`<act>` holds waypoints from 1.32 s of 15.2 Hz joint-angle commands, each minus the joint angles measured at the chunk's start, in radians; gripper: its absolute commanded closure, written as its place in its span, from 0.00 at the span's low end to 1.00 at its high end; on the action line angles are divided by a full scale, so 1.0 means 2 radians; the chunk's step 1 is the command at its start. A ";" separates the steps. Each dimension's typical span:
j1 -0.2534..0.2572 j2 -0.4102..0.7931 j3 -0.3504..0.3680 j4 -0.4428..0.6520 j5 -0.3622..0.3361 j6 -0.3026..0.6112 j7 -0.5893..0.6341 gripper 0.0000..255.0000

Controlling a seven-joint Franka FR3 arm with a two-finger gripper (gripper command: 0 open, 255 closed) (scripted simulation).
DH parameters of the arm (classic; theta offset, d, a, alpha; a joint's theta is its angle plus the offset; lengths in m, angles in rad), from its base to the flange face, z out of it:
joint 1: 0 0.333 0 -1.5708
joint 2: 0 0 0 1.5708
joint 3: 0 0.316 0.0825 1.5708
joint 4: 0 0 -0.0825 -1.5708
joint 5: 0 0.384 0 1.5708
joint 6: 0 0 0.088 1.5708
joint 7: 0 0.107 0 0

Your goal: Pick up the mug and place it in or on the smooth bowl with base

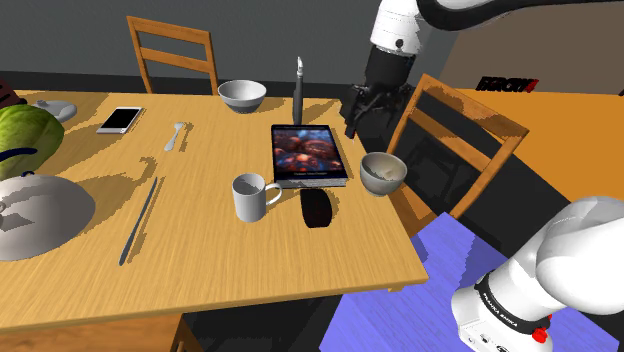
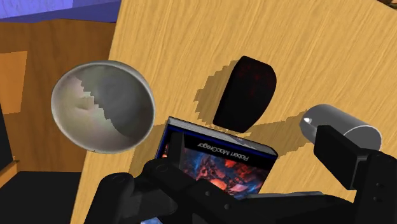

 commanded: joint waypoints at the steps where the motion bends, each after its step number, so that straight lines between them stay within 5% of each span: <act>1: 0.002 0.033 0.019 0.020 0.000 0.008 0.027 0.00; 11: 0.018 0.230 0.094 0.149 -0.052 0.043 0.165 0.00; 20: 0.080 0.434 0.105 0.331 -0.131 0.020 0.279 0.00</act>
